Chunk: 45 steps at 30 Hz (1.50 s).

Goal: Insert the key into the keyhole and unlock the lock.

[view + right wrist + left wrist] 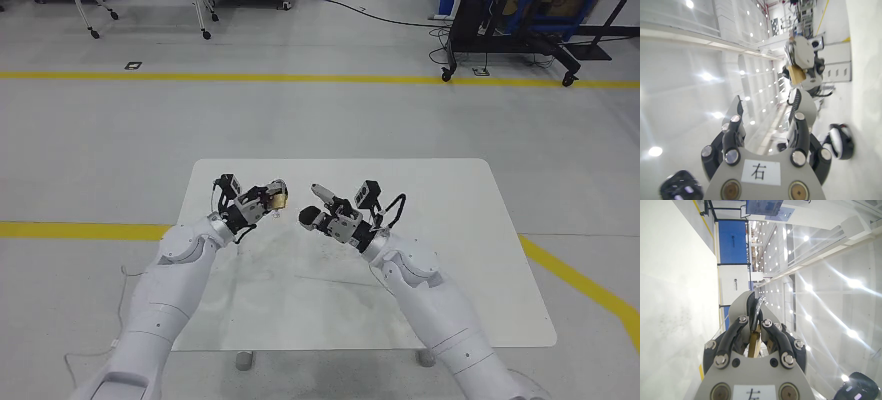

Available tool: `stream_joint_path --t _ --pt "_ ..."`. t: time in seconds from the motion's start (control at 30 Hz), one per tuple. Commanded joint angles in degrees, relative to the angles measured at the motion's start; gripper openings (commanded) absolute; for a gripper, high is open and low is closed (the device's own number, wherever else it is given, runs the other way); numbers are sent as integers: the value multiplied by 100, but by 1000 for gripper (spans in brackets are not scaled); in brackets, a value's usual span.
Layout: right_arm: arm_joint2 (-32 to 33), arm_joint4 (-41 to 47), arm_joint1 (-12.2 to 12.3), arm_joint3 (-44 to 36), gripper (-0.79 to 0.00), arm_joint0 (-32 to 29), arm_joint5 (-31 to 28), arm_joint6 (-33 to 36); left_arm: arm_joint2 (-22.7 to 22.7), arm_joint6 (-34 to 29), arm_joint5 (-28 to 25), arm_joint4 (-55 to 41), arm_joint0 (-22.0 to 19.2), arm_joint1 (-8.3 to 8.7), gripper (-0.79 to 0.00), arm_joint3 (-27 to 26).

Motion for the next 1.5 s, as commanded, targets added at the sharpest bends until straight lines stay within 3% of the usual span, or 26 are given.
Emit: stream_joint_path --t 0.0,0.1,0.2,0.33,0.5,0.9,0.93,1.0,1.03,1.07,1.27,1.47 --pt "382 -917 106 -418 0 -187 -332 -248 143 64 -10 512 12 10 -785 -74" --pt "1080 -2505 287 -1079 0 -590 -589 -820 403 140 62 1359 31 28 -785 -244" --pt "1844 -3355 416 -1733 0 -1101 -477 -1308 714 185 308 2139 17 26 -785 -442" --pt "1844 -3355 416 -1733 0 -1101 -477 -1308 1063 388 839 2635 -49 -31 -785 -611" --pt "1844 -3355 416 -1733 0 -1101 -477 -1308 1521 1151 1742 3138 -221 -176 -785 -678" --pt "1844 -3355 416 -1733 0 -1101 -477 -1308 1905 1588 2017 3358 -172 -330 -785 -636" --pt "1844 -3355 416 -1733 0 -1101 -477 -1308 1925 1581 2034 3443 -173 -328 -665 -635" --pt "1844 -3355 416 -1733 0 -1101 -477 -1308 1953 1493 2126 3594 -176 -318 -314 -654" --pt "1844 -3355 416 -1733 0 -1101 -477 -1308 1969 1432 2180 3710 -187 -307 -99 -693" --pt "1844 -3355 416 -1733 0 -1101 -477 -1308 1969 1390 2250 3819 -188 -293 0 -736" --pt "1844 -3355 416 -1733 0 -1101 -477 -1308 1839 961 2622 4629 -150 -129 0 -1279" --pt "1844 -3355 416 -1733 0 -1101 -477 -1308 909 1005 2287 4522 418 133 0 -2462"
